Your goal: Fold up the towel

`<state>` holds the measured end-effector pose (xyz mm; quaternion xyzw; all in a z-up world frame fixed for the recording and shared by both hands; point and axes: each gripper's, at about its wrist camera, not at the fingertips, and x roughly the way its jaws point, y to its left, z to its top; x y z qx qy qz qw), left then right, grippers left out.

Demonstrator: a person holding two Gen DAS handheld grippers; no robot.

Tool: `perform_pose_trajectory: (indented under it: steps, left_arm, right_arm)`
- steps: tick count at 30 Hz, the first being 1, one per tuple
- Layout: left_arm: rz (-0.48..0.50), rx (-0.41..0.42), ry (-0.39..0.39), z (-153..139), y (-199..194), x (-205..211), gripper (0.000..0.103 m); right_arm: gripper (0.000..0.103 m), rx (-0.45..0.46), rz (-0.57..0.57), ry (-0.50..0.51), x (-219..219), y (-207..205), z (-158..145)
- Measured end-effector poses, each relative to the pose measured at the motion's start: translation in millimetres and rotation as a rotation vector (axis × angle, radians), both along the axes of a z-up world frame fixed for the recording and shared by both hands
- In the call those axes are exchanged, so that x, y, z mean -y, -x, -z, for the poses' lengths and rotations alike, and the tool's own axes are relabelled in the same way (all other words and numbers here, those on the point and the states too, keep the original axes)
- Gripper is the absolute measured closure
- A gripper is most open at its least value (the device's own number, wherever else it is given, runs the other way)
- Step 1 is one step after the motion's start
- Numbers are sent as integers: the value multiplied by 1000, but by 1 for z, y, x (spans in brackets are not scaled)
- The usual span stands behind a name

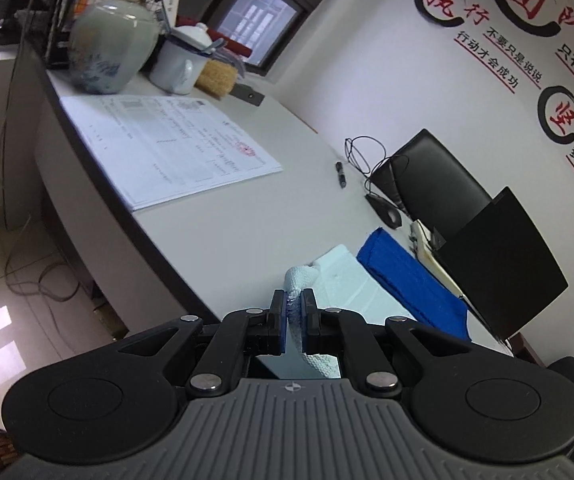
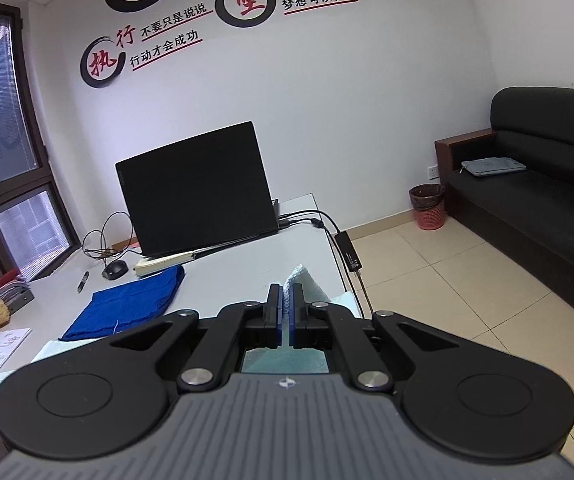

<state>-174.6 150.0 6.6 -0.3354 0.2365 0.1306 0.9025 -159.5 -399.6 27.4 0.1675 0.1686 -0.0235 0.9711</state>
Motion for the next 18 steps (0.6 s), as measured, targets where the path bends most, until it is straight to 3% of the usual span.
perform_pose_trajectory:
  steps: [6, 10, 13, 18]
  left_arm:
    - [8, -54, -5, 14, 0, -3, 92]
    - [29, -82, -26, 20, -4, -9, 78]
    - [59, -88, -80, 22, -6, -11, 62]
    - [257, -72, -292, 19, -13, -15, 59]
  right_arm:
    - [100, -14, -3, -22, -1, 18, 8]
    - [100, -18, 5, -29, -3, 25, 11]
    - [100, -21, 13, -26, -6, 26, 11]
    - [100, -31, 19, -13, -9, 19, 12]
